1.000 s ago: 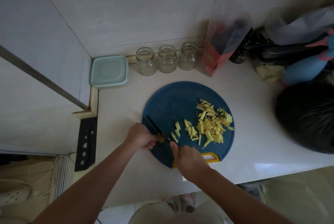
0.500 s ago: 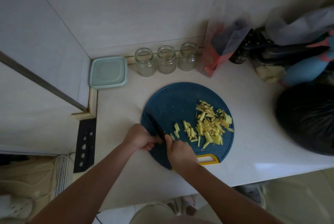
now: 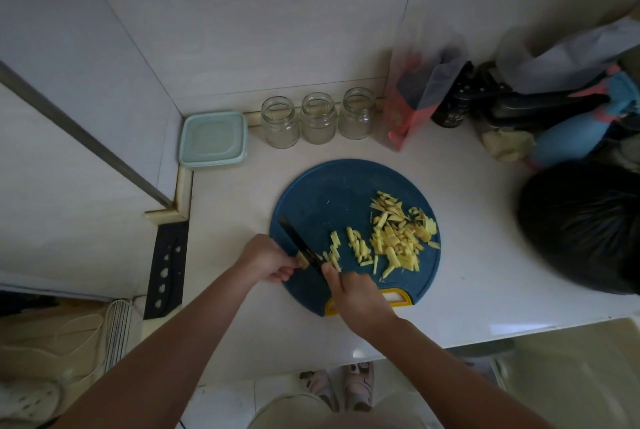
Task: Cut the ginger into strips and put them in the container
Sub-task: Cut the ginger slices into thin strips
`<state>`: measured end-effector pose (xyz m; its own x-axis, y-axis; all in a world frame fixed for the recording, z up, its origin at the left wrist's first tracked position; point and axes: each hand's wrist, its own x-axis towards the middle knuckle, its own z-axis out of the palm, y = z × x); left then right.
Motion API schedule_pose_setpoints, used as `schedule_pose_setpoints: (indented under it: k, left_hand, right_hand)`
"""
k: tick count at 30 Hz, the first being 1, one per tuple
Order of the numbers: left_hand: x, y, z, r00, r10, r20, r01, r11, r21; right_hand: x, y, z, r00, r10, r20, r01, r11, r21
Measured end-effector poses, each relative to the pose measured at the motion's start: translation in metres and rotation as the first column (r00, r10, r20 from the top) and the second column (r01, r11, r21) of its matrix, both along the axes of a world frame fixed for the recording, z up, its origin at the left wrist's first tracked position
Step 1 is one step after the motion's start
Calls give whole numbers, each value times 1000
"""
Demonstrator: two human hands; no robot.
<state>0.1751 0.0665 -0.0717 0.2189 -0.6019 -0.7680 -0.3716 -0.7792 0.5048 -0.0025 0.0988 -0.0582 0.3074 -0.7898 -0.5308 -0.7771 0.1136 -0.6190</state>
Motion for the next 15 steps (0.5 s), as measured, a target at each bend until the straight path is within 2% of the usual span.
schedule_pose_setpoints:
  k: [3, 15]
  left_hand:
    - [0, 1, 0, 1000, -6, 11, 6, 1000, 2]
    - [0, -3, -3, 1000, -19, 17, 19, 1000, 7]
  right_hand:
    - [1, 5, -2, 997, 67, -38, -68, 998, -19]
    - [6, 11, -8, 991, 81, -106, -85, 996, -35]
